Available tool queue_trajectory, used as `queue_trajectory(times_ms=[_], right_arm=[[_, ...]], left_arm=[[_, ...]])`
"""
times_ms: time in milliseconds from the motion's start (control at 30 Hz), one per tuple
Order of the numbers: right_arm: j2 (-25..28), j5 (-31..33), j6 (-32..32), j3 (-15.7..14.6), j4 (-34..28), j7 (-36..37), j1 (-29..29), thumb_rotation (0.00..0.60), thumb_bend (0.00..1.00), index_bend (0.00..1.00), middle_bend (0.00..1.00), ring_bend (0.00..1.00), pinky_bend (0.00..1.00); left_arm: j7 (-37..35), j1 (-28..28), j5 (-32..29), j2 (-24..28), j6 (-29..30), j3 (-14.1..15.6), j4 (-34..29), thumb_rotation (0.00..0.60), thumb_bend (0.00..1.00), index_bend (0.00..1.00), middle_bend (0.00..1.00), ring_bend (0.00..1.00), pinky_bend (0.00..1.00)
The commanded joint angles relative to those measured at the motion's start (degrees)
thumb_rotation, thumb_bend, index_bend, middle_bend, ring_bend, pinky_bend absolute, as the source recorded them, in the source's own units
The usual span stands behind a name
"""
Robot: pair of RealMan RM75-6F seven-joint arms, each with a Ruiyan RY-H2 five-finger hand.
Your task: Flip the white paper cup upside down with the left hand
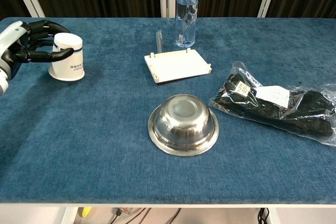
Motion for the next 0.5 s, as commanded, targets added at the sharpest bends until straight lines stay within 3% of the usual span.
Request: queue_trajectory(times_ms=[33,333,500], right_arm=[[0.03,0.04,0.00,0.02,-0.03,-0.04,0.02,0.600,0.12,0.00,0.00,0.00,0.00],[-0.19,0.11,-0.28,-0.03,0.22,0.13,0.16,0.600,0.12,0.00,0.00,0.00,0.00],[-0.07,-0.16,-0.16,-0.11,0.15,0.48,0.12,0.600,0.12,0.00,0.00,0.00,0.00]], left_arm=[[-0.72,0.20,0.41,-0.15,-0.30,0.10,0.44,0.600,0.21,0.41,0.38,0.08,0.17],[-2.85,0.63,2.39,0.45,-1.38,1.37,0.61,0.600,0.21,0.31,0.25,0.04,0.17],[-3.31,0.77,3.47,0.82,-0.23,1.44,-0.02,0.600,0.21,0.28,0.23,0.04,0.17]])
